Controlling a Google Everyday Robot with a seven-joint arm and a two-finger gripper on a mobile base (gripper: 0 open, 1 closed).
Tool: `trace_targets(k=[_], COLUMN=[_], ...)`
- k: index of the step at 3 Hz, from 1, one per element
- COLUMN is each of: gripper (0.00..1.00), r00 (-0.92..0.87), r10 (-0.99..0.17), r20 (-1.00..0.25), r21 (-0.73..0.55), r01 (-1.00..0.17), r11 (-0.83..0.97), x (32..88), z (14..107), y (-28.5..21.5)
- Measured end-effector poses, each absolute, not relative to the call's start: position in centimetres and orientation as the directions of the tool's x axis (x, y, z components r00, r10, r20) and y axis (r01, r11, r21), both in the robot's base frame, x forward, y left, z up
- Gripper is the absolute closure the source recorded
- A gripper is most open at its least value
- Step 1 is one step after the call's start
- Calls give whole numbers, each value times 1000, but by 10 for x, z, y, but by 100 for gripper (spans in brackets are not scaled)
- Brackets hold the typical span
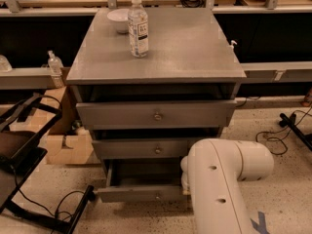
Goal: Open bottom drawer
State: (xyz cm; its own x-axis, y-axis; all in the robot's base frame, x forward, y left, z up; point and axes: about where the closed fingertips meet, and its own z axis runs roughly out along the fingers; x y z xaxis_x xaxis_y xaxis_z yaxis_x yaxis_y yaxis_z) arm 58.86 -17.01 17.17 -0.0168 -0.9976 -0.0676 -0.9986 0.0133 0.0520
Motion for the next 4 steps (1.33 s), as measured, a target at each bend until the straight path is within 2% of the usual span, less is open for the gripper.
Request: trace_targets(k=[2,4], gripper=[97,50], r00=[-17,-17], r10=[-998,-998], r20=[-68,-68], r21=[52,52], r01=[-999,-999], r11=[13,13], x=[589,589], z=[172,172], y=[-170,-170])
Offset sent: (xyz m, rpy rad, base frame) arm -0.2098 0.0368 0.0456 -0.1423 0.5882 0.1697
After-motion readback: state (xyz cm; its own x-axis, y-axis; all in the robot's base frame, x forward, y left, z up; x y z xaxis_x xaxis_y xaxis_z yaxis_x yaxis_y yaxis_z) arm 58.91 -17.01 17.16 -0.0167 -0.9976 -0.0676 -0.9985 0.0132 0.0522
